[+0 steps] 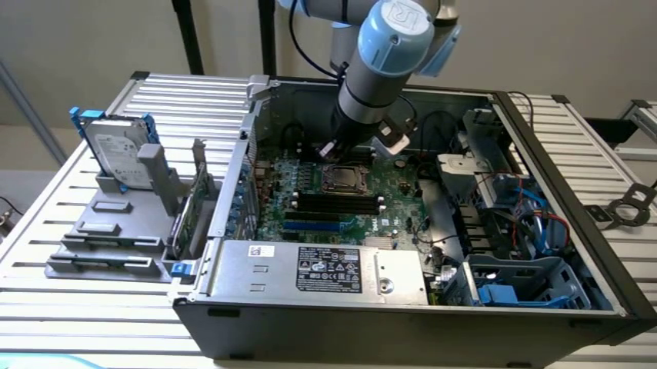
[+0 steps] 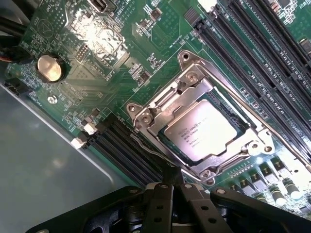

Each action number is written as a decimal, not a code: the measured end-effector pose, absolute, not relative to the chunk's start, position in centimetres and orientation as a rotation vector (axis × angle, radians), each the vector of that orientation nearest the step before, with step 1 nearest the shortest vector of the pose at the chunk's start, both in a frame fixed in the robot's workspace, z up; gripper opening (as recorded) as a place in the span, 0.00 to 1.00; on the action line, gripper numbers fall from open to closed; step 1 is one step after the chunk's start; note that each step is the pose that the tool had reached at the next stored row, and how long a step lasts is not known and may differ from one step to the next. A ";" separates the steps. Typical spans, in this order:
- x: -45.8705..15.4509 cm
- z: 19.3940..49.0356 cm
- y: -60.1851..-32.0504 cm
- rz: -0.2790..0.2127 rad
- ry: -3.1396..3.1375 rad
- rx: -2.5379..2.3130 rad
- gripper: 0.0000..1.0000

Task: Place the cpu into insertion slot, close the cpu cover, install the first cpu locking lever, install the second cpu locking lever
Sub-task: 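Install the first cpu locking lever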

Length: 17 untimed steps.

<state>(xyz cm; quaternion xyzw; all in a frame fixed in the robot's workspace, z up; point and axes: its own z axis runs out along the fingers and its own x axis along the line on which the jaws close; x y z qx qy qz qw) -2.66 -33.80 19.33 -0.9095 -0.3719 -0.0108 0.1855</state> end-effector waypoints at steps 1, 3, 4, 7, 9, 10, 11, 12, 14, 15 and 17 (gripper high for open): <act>-2.6 19.3 -33.8 -0.029 -1.049 -2.564 0.11; -2.4 19.3 -33.8 -0.027 -1.052 -2.568 0.11; -2.3 19.3 -33.8 -0.025 -1.053 -2.569 0.11; -2.0 19.3 -33.8 -0.022 -1.056 -2.573 0.11; -1.8 19.3 -33.7 -0.020 -1.059 -2.576 0.11; -1.7 19.3 -33.7 -0.019 -1.060 -2.577 0.11; -1.6 19.3 -33.7 -0.019 -1.060 -2.577 0.11; -1.5 19.3 -33.7 -0.018 -1.061 -2.577 0.11; -1.3 19.2 -33.7 -0.018 -1.062 -2.576 0.11; -1.2 19.2 -33.7 -0.018 -1.063 -2.576 0.11; -1.0 19.2 -33.7 -0.018 -1.065 -2.575 0.11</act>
